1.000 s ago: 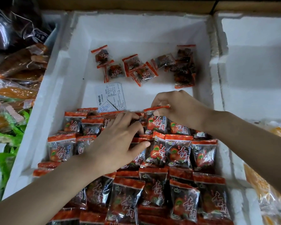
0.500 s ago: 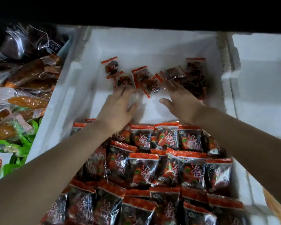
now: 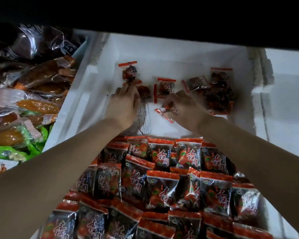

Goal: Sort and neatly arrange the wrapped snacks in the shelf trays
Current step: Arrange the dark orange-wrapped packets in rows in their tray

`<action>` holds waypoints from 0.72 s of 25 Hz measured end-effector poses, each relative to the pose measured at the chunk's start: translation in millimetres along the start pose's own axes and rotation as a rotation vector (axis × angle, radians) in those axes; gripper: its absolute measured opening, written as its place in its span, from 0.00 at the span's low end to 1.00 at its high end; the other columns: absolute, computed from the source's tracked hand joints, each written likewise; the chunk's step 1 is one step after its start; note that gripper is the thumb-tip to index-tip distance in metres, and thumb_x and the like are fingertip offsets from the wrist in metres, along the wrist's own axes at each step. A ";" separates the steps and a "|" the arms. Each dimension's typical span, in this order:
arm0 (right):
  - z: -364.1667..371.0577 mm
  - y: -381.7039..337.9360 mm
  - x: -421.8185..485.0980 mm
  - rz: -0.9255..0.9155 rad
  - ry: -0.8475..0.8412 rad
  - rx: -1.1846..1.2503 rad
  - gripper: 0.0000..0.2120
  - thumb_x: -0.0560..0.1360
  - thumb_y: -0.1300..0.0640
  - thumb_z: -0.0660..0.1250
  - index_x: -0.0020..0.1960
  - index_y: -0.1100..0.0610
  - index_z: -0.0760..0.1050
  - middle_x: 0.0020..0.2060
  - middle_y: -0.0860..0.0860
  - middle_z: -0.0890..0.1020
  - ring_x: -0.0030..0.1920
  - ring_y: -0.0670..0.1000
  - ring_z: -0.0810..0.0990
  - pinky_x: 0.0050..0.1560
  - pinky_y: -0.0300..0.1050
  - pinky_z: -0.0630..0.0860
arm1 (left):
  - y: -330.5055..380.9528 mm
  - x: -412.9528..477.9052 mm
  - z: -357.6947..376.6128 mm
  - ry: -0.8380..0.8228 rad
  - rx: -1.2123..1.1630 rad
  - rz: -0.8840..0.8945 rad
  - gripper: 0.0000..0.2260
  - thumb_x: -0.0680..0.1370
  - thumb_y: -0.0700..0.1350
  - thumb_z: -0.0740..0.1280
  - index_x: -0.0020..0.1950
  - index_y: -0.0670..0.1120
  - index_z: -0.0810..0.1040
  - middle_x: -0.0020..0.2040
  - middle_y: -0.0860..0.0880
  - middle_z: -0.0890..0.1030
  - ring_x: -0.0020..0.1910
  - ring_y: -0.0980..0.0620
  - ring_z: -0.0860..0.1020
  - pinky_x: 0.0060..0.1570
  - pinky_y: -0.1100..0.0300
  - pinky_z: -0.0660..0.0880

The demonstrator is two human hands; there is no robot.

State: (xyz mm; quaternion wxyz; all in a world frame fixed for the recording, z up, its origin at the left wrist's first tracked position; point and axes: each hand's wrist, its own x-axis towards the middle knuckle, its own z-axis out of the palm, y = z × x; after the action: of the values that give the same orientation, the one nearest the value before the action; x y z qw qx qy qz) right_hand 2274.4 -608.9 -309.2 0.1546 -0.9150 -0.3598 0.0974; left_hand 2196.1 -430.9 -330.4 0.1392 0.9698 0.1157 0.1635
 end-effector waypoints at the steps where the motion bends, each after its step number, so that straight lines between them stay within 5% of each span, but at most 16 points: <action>1: -1.6 -1.3 1.8 0.027 0.001 0.021 0.20 0.74 0.51 0.68 0.62 0.55 0.68 0.62 0.56 0.69 0.69 0.58 0.63 0.70 0.49 0.57 | -1.9 5.2 0.2 -0.004 -0.048 -0.003 0.11 0.80 0.40 0.61 0.61 0.40 0.73 0.61 0.40 0.74 0.59 0.39 0.72 0.56 0.49 0.68; 5: -4.3 -9.6 5.4 0.113 -0.060 -0.088 0.43 0.73 0.51 0.70 0.75 0.63 0.46 0.75 0.59 0.49 0.76 0.58 0.42 0.74 0.48 0.49 | 1.8 27.9 7.5 -0.286 -0.087 -0.068 0.22 0.81 0.45 0.61 0.74 0.46 0.62 0.74 0.45 0.63 0.73 0.45 0.60 0.68 0.51 0.60; 7: -4.6 -13.2 3.5 0.147 -0.082 -0.126 0.45 0.73 0.50 0.69 0.76 0.61 0.43 0.75 0.60 0.49 0.75 0.60 0.46 0.73 0.51 0.51 | 5.8 27.7 11.6 -0.275 0.006 -0.087 0.24 0.79 0.48 0.64 0.73 0.45 0.63 0.72 0.42 0.64 0.70 0.42 0.61 0.65 0.52 0.62; 10: -2.7 -18.1 0.0 0.230 -0.070 -0.061 0.44 0.72 0.48 0.70 0.75 0.61 0.46 0.71 0.61 0.62 0.72 0.62 0.58 0.68 0.52 0.61 | 7.6 13.7 11.0 -0.221 0.059 -0.134 0.28 0.75 0.52 0.69 0.70 0.40 0.65 0.64 0.39 0.71 0.62 0.39 0.68 0.58 0.51 0.67; 13: 1.9 -25.9 -4.7 0.193 0.008 -0.070 0.41 0.70 0.49 0.73 0.73 0.62 0.53 0.59 0.59 0.75 0.61 0.59 0.71 0.55 0.47 0.70 | 9.2 1.7 0.2 -0.187 -0.136 -0.181 0.21 0.74 0.48 0.71 0.60 0.40 0.68 0.54 0.41 0.79 0.54 0.39 0.75 0.50 0.50 0.73; 18: -10.4 -37.0 -15.2 0.126 -0.022 -0.132 0.20 0.69 0.48 0.72 0.56 0.58 0.74 0.50 0.54 0.79 0.47 0.53 0.75 0.42 0.41 0.69 | 14.2 -20.7 -38.7 0.015 -0.280 -0.210 0.15 0.74 0.47 0.71 0.59 0.47 0.76 0.52 0.49 0.82 0.51 0.46 0.80 0.50 0.53 0.77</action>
State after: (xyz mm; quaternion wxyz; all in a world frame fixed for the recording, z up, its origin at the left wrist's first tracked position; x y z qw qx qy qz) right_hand 2243.2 -595.9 -285.4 0.0835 -0.9428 -0.3091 0.0928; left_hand 2166.1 -440.8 -296.8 0.2885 0.9221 0.1937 0.1700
